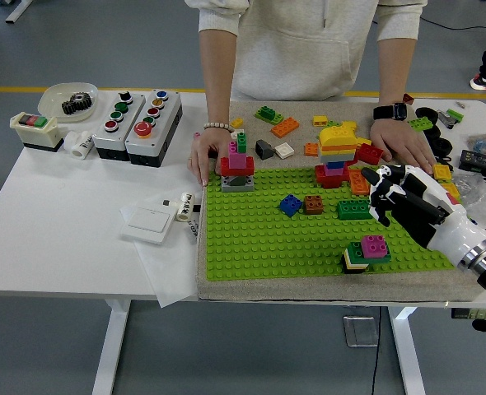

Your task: Pick up the brick,pile it on top of brick,press brick,pick up the brick,pile it on top of brick,press brick

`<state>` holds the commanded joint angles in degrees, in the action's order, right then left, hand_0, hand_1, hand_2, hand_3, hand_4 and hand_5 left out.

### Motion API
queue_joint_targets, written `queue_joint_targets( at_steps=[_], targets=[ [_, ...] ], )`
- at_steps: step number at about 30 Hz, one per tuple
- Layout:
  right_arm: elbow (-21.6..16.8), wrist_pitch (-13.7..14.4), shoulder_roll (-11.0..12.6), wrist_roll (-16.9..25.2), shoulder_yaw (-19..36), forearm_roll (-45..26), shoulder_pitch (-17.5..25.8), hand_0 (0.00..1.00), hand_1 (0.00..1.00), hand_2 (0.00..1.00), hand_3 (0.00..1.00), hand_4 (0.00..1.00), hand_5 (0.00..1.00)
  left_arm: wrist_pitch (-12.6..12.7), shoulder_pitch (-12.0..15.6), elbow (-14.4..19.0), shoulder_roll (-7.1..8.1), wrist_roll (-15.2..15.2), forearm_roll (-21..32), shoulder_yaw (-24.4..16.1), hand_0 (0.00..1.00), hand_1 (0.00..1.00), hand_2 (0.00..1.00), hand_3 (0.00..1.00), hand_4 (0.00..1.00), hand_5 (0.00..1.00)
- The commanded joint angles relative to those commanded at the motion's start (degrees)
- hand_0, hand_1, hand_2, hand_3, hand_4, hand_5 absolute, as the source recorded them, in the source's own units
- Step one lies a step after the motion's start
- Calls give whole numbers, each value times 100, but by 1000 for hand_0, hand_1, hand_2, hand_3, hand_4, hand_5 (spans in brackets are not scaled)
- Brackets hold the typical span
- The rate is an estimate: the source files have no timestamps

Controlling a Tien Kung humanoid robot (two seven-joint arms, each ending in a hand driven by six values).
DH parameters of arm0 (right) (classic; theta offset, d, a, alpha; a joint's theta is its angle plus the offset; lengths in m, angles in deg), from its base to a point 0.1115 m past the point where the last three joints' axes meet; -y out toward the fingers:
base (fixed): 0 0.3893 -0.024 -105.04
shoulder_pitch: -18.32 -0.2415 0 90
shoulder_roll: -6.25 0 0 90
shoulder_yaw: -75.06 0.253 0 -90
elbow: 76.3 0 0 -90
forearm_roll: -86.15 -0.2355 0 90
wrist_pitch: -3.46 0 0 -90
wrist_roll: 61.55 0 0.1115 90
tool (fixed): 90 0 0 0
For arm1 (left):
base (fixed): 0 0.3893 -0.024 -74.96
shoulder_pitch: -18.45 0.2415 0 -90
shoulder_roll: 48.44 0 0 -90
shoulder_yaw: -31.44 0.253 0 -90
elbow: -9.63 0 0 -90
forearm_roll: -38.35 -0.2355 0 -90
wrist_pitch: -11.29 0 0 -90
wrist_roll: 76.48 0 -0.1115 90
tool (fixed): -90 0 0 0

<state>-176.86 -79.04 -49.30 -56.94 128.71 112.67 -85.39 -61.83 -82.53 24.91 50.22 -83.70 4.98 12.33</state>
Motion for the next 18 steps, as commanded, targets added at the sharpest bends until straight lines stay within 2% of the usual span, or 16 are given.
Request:
queue_joint_targets(
  at_steps=[3,7,13,18],
  targets=[
    [42,-26,-129,182,-78,-27,19,29,91,190,181,753,387,-2,1,0,0,-2,-6,-2,779,797,763,623,681,638],
    [138,-60,-273,461,-240,287,72,28,90,191,184,754,394,1,4,1,-1,1,11,7,778,797,763,623,681,638],
    [321,-95,-369,938,-541,1342,126,28,94,194,187,756,404,-3,1,3,3,8,33,23,775,794,762,624,682,639],
    [442,-94,-412,1117,-656,1682,158,31,93,197,191,760,418,-4,0,1,4,7,28,19,771,793,762,624,683,640]
  ],
)
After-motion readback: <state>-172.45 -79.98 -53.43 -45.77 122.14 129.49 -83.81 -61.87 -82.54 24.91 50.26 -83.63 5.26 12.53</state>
